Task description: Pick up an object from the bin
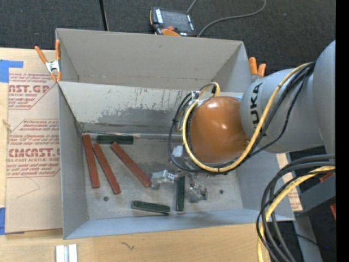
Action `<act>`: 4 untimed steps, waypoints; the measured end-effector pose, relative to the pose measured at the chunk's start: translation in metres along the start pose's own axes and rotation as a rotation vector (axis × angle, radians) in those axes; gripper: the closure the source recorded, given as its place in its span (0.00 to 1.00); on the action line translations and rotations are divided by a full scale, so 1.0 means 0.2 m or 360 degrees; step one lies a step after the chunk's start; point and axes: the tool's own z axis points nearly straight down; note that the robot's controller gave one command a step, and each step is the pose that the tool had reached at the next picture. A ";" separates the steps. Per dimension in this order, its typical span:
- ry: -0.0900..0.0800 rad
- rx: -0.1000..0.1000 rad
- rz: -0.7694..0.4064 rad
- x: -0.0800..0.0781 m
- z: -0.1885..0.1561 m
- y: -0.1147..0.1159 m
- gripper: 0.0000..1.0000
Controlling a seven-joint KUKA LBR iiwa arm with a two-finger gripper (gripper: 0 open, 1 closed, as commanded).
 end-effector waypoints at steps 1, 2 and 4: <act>-0.0002 0.0001 0.0003 0.00 0.00 0.00 1.00; -0.0001 0.0001 0.0003 0.00 0.00 0.00 0.00; -0.0008 0.0018 -0.0089 -0.07 -0.49 -0.20 1.00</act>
Offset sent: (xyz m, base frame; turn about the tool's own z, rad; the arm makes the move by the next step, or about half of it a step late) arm 0.0000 0.0000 0.0000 0.0000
